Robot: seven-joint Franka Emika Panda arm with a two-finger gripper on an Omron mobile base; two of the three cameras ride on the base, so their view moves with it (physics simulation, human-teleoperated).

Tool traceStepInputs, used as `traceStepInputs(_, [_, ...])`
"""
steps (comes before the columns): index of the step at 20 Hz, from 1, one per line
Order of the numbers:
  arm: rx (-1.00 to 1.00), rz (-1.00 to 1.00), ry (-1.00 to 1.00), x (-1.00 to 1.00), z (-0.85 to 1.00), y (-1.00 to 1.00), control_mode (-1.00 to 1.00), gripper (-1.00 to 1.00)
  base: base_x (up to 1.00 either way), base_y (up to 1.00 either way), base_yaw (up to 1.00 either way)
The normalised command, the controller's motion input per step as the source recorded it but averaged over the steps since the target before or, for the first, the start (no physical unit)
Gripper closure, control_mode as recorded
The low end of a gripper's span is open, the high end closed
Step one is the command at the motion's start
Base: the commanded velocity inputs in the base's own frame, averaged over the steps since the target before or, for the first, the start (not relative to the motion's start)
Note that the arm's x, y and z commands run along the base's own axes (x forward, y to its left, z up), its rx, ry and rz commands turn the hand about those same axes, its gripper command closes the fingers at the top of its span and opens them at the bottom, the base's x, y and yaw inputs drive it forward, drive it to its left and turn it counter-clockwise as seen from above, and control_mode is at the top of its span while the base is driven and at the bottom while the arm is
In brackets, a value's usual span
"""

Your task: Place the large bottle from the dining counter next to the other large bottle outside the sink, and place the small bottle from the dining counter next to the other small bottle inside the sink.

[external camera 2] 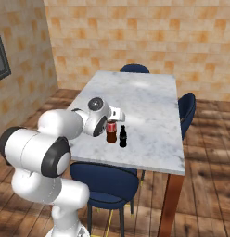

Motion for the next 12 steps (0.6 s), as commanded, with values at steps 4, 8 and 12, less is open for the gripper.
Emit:
traceStepInputs(4, [0.02,0.00,0.00,0.15,-0.06,0.00,-1.00,-1.00,0.00,0.00,0.00])
traceStepInputs(8, [0.01,0.00,0.00,0.14,-0.08,0.00,-1.00,-1.00,0.00,0.00,0.00])
traceStepInputs(12, [0.00,0.00,0.00,0.18,-0.11,0.00,-1.00,-1.00,0.00,0.00,0.00])
